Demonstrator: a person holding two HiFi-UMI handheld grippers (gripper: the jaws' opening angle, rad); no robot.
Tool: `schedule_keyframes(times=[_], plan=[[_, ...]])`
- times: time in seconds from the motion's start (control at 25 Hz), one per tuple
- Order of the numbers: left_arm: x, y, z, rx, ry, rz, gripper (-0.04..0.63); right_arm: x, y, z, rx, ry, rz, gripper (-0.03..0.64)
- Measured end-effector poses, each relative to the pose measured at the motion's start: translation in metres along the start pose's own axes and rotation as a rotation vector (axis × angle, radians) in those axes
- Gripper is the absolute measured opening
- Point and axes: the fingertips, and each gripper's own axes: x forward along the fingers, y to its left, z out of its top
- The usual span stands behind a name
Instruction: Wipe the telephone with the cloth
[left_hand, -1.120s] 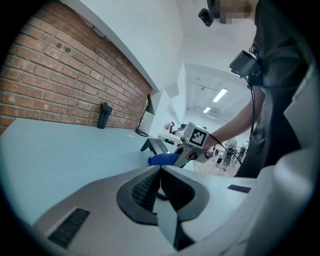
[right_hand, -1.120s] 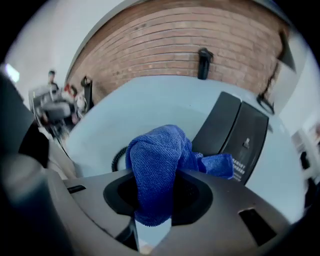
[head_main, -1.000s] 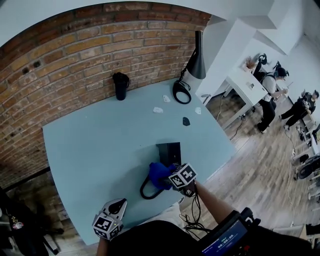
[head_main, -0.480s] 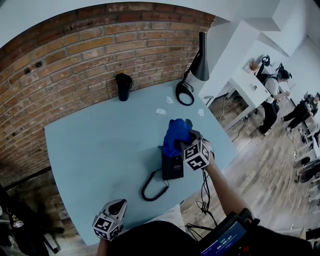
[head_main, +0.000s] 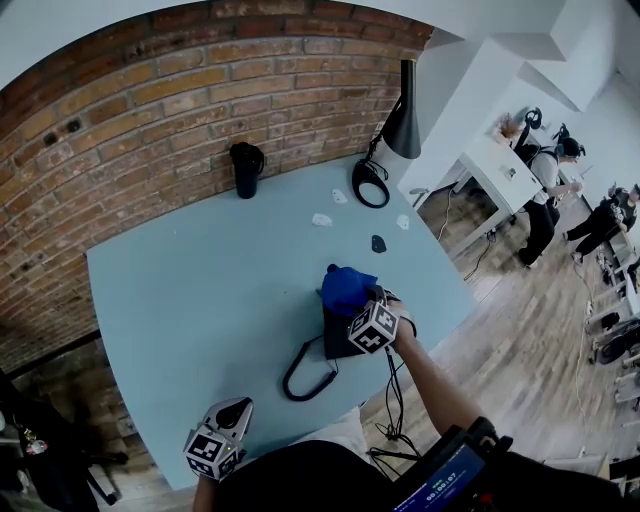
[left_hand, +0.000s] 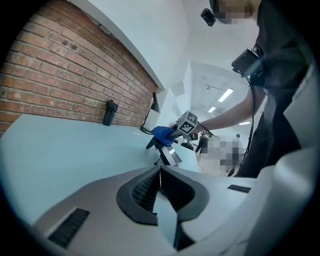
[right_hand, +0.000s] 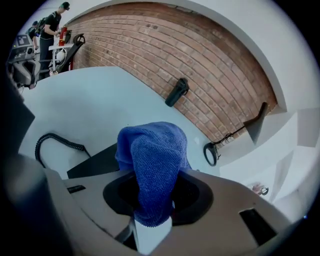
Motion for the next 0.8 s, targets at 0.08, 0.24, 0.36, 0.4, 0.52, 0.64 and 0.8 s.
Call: schedule_keyframes(times=[0.08,0.24,0.36,0.4,0.52,0.64,0.8], plan=[[-0.001,0.0,-0.002,-0.003,0.005,0.002,0.02,0.007,0.009,-0.005,0.06,-0.002,0.034,0.145],[0.001,0.003,-0.006,-0.005,0.011,-0.004,0.02,0.01,0.018,-0.006,0.06,-0.021,0.05,0.144],[0.004,0.002,-0.007,-0.001,0.01,-0.017,0.02,0.01,0.029,-0.008,0.047,-0.015,0.077,0.144],[0.006,0.001,-0.007,0.003,0.01,-0.022,0.02,0.009,0.033,-0.009,0.047,-0.011,0.086,0.144],[0.008,-0.002,-0.008,0.015,0.01,-0.035,0.021,0.007,0.04,-0.012,0.044,-0.003,0.097,0.144],[0.006,-0.004,-0.009,0.015,0.011,-0.038,0.02,0.006,0.045,-0.015,0.053,0.0,0.094,0.144],[0.003,-0.004,-0.012,0.005,0.011,-0.033,0.02,0.005,0.05,-0.017,0.049,-0.001,0.093,0.144]])
